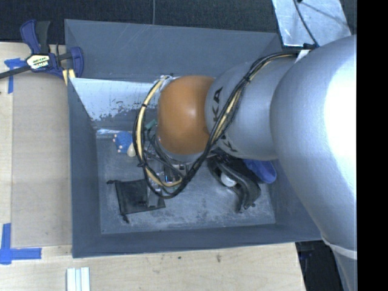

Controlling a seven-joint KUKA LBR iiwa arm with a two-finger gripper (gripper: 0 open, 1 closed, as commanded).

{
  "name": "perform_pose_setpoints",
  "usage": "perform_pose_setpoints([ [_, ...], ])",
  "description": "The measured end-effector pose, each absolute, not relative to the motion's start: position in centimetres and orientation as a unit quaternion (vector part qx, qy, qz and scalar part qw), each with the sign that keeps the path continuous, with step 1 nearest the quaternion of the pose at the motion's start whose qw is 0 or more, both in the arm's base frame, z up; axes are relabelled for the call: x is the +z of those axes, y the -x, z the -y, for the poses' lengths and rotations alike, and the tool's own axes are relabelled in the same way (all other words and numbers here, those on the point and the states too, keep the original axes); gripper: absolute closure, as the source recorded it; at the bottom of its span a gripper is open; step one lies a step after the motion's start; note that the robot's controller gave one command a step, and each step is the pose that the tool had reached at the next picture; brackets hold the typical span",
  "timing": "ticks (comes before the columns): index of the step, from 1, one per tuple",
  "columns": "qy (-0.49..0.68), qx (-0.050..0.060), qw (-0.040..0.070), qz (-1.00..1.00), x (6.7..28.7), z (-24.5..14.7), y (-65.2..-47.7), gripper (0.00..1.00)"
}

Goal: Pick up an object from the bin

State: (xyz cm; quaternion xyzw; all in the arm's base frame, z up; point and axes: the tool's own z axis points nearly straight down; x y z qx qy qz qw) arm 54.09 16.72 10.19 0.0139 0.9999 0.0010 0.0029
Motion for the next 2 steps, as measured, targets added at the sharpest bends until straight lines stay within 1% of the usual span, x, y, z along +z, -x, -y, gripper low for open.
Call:
perform_pose_setpoints([
  [1, -0.055, 0.0, 0.0, -0.998, 11.0, -15.8, -53.5, 0.0],
  [2, -0.111, 0.0, -0.001, -0.994, 6.9, -15.8, -52.1, 0.0],
])
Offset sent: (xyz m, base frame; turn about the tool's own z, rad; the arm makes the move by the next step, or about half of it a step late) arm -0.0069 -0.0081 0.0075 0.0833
